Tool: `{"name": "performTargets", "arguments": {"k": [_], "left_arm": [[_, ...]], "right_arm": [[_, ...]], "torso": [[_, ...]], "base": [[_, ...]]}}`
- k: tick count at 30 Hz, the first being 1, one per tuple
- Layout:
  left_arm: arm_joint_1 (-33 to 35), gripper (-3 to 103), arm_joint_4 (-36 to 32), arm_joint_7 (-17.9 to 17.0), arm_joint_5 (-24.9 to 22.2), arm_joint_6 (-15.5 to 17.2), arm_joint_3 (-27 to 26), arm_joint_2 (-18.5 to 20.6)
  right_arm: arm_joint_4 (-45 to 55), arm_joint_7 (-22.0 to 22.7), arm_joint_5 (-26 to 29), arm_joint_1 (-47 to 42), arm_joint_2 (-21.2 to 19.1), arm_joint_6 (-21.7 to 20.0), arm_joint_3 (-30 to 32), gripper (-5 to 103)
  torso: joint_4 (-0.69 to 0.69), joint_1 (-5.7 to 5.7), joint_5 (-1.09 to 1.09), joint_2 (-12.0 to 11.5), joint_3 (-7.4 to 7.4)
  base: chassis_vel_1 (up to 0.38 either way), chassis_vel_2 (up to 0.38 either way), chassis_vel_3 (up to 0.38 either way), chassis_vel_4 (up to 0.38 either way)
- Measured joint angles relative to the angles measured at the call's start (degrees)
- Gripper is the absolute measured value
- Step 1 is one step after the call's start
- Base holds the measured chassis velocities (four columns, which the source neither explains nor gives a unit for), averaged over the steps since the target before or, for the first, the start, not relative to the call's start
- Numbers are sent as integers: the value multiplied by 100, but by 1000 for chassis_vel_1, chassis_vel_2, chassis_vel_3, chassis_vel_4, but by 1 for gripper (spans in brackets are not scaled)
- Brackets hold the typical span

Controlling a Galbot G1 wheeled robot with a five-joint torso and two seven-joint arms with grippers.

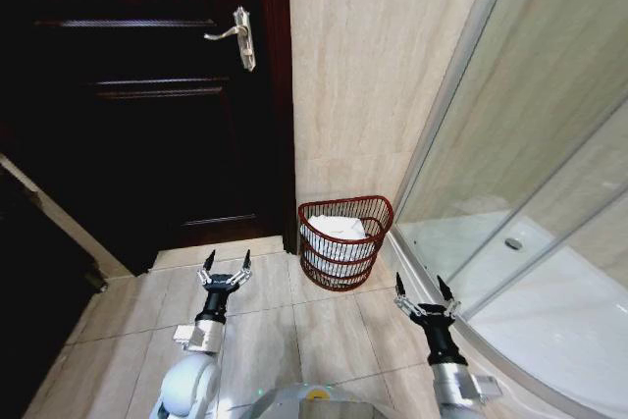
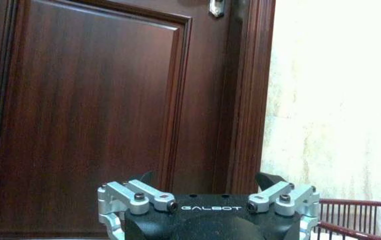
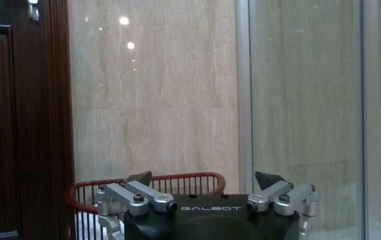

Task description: Discard the used towel into the hamper.

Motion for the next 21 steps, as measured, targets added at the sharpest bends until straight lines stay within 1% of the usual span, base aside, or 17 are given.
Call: {"name": "performTargets", "arguments": {"k": [3,6,8,14,17,21], "left_arm": [[23,100,-7,0,1,-25,6,7],[33,100,-35,4,12,-61,6,-6],[26,100,-38,4,26,-61,9,-21],[20,100,-48,4,75,-61,64,-50],[66,100,-52,1,120,-100,119,-80],[89,100,-52,-3,146,-149,159,-88]], "right_arm": [[52,37,-60,-69,-18,30,-56,100],[66,82,-107,-111,-14,175,-133,100],[56,85,-115,-120,-11,200,-141,100],[6,126,-150,-193,-33,303,-174,100],[-5,232,-244,-291,-109,422,-280,100],[-8,312,-287,-329,-102,489,-353,100]], "torso": [[0,1,0,0,1],[0,1,0,1,1],[0,1,0,1,1],[0,0,0,2,1],[0,0,0,3,1],[0,0,0,3,2]], "base": [[0,0,0,0],[11,-17,-17,14],[42,-52,-65,47],[101,-88,-89,96],[110,-114,-110,110],[103,-120,-106,105]]}}
